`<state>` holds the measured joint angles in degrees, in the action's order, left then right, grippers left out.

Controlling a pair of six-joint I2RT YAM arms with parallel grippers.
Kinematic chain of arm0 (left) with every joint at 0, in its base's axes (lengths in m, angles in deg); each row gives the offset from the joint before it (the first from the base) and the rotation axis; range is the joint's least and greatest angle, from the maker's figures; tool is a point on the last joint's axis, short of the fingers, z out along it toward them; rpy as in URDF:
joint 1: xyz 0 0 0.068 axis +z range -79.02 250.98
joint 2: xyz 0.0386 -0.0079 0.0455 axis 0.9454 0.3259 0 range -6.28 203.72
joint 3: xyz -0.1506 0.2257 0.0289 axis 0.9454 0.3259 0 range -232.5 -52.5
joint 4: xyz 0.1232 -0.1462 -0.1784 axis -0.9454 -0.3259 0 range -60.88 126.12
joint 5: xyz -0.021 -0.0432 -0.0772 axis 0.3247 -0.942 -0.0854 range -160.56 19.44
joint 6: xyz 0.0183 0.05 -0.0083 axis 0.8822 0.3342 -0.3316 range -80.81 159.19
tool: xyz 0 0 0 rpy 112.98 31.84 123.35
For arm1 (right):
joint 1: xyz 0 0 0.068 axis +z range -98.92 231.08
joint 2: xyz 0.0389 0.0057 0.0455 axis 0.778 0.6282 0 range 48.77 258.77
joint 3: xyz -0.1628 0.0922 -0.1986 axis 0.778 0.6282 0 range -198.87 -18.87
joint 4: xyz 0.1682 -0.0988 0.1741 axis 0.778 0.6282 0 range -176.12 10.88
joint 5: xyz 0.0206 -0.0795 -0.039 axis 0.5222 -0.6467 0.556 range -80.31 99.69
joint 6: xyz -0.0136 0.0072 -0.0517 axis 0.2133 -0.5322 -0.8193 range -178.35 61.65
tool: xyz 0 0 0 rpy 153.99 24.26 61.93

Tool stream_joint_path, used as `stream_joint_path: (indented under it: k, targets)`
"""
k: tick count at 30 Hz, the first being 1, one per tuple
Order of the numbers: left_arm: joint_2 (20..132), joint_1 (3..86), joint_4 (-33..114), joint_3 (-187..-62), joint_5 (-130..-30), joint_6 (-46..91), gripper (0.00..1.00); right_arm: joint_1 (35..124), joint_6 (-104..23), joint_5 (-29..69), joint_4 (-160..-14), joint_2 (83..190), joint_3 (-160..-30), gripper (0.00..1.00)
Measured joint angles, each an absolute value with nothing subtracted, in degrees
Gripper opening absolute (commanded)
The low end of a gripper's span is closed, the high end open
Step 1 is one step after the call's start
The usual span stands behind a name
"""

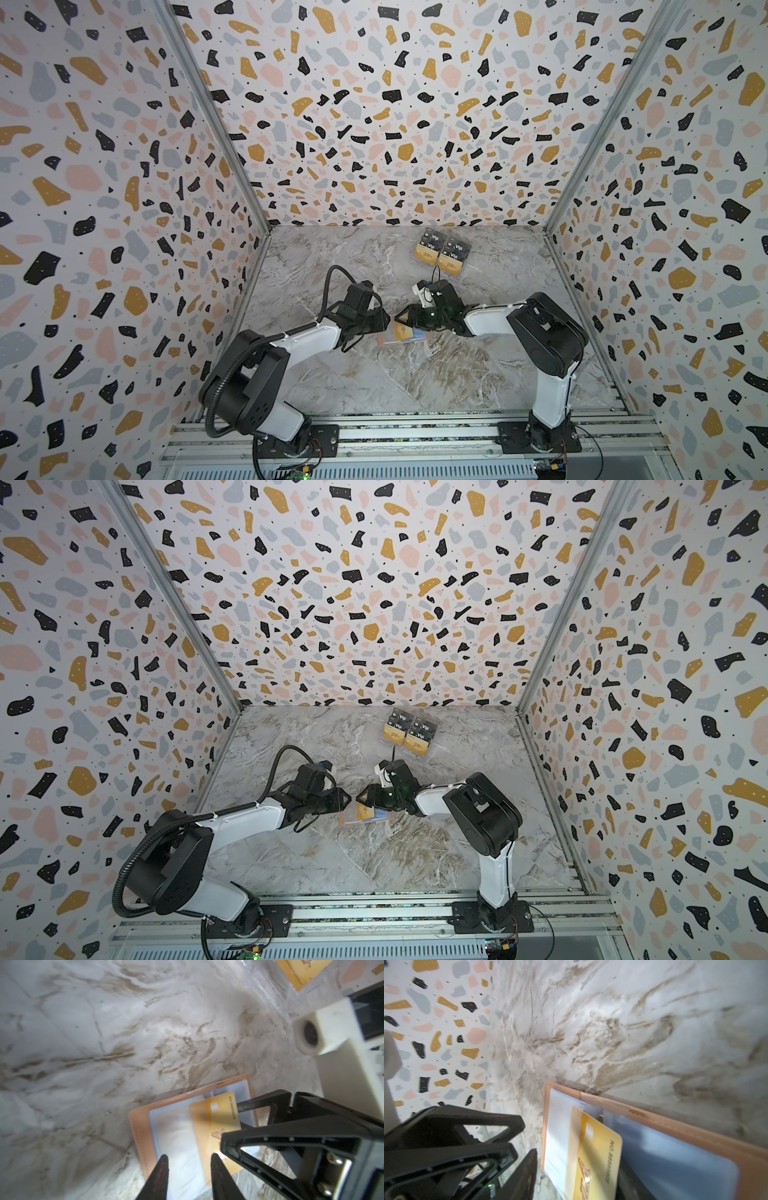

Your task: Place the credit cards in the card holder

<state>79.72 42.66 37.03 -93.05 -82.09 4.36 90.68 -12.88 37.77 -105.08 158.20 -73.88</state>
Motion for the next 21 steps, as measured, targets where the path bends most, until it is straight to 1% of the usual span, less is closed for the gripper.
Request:
stream_joint_path:
  k: [3,4,6,8,12,15,18,21]
  targets:
    - [80.7,43.8,36.2,-93.0,-81.9,4.2,0.35,91.7,-16.0,35.7,-100.7,158.2,-76.0,0.65]
    - [81.1,44.1,36.1,-93.0,-81.9,4.2,0.34,91.9,-16.6,35.1,-100.0,158.1,-76.3,0.68]
    - [82.0,44.3,36.2,-92.7,-82.1,4.0,0.33,92.2,-17.8,34.1,-98.9,157.7,-76.5,0.70]
    - [82.3,44.3,36.4,-91.9,-82.4,3.8,0.29,92.6,-18.8,32.7,-98.0,157.1,-76.5,0.70]
    - [82.5,44.3,36.7,-90.7,-83.2,3.3,0.23,93.2,-20.7,30.3,-95.0,155.7,-76.4,0.70]
    - [83.3,44.3,37.5,-90.5,-83.6,3.0,0.20,93.3,-22.4,28.3,-92.9,154.9,-76.4,0.70]
    - [83.7,44.3,38.4,-90.4,-83.8,2.4,0.20,93.6,-24.6,27.0,-91.0,154.7,-77.0,0.70]
    - [83.7,44.3,39.4,-90.1,-84.4,2.0,0.17,94.0,-26.5,25.4,-88.6,154.7,-77.9,0.66]
